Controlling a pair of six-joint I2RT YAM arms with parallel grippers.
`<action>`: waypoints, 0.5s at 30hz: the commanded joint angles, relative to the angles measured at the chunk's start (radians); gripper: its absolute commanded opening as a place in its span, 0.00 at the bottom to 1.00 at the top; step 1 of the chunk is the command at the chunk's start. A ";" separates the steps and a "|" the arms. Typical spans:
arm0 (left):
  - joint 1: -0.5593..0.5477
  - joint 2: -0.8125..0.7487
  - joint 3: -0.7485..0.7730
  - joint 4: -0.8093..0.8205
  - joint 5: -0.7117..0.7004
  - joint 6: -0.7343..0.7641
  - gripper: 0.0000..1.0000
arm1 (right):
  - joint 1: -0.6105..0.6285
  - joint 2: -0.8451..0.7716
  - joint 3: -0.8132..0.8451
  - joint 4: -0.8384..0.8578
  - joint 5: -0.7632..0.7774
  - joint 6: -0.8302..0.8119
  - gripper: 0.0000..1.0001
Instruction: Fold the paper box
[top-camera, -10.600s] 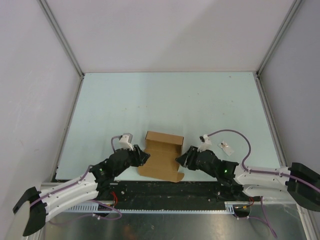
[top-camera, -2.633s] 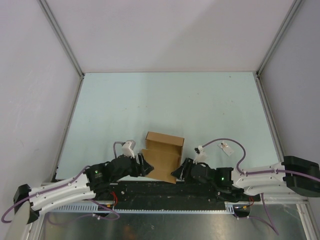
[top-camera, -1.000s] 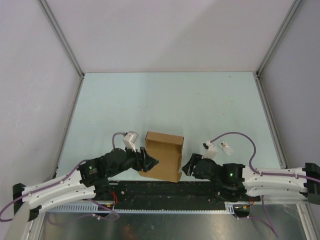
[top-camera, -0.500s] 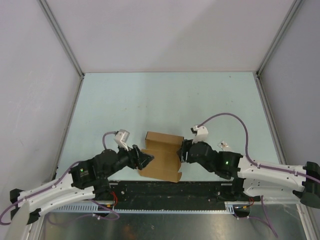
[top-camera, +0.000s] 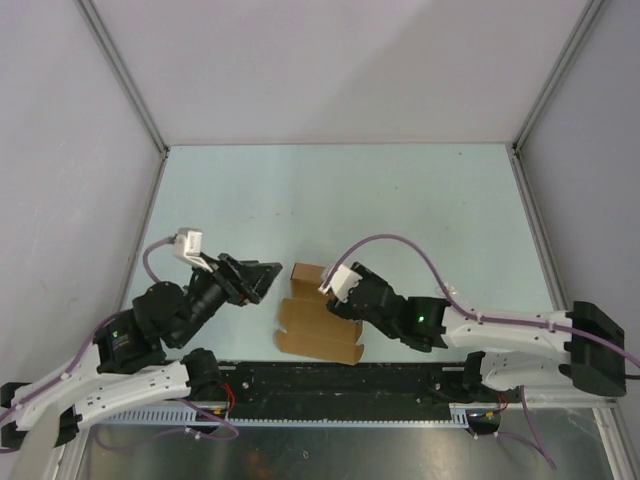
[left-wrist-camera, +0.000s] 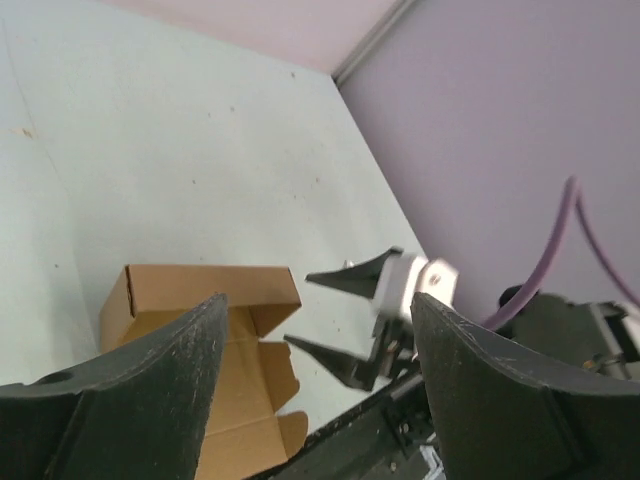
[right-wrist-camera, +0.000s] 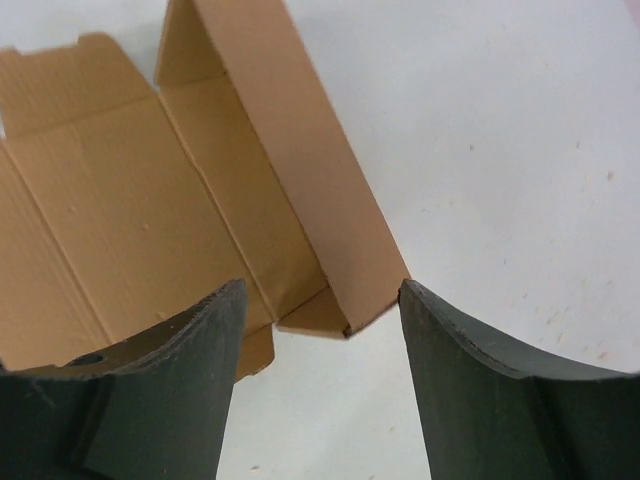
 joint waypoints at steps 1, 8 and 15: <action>-0.005 -0.025 0.066 -0.025 -0.098 0.034 0.79 | 0.008 0.072 0.023 0.193 -0.087 -0.353 0.68; -0.005 -0.093 0.054 -0.039 -0.104 0.032 0.80 | 0.011 0.202 0.025 0.330 -0.130 -0.499 0.69; -0.005 -0.103 0.041 -0.045 -0.109 0.032 0.81 | 0.011 0.285 0.035 0.382 -0.104 -0.527 0.65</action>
